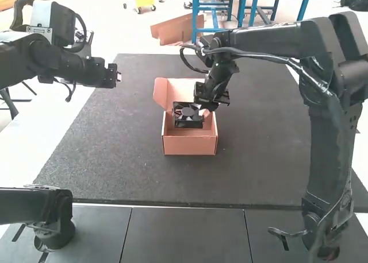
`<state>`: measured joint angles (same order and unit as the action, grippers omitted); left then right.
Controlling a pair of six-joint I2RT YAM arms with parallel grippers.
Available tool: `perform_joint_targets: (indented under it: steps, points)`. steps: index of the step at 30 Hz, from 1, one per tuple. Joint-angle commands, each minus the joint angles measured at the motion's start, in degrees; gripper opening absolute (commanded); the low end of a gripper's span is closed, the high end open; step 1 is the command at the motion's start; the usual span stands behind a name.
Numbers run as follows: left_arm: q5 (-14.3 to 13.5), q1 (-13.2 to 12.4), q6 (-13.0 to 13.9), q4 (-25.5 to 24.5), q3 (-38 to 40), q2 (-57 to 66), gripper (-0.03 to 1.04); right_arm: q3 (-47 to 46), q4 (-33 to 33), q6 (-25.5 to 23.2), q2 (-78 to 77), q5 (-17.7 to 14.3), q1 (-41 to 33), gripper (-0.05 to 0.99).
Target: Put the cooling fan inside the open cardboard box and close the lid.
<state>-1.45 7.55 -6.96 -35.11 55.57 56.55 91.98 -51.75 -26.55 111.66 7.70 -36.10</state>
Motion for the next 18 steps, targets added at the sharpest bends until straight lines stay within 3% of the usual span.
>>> perform_joint_targets:
  steps: [1,10,16,18]
  points:
    - [0.49,0.18,-0.42,0.13,0.06,-1.54,0.97,2.23,0.77,1.14,0.4,-1.99,-0.03,-0.01]
    - [0.49,0.18,-0.51,-0.04,0.24,-1.62,0.97,2.15,2.09,2.11,4.71,-2.87,-0.03,0.01]
    - [0.4,0.36,-0.51,0.57,0.33,-1.62,0.97,3.82,3.14,1.85,5.94,-2.43,-0.03,0.33]
    - [0.49,0.36,-0.51,1.1,0.33,-1.62,0.97,5.22,3.32,1.85,5.85,-2.08,0.06,0.49]
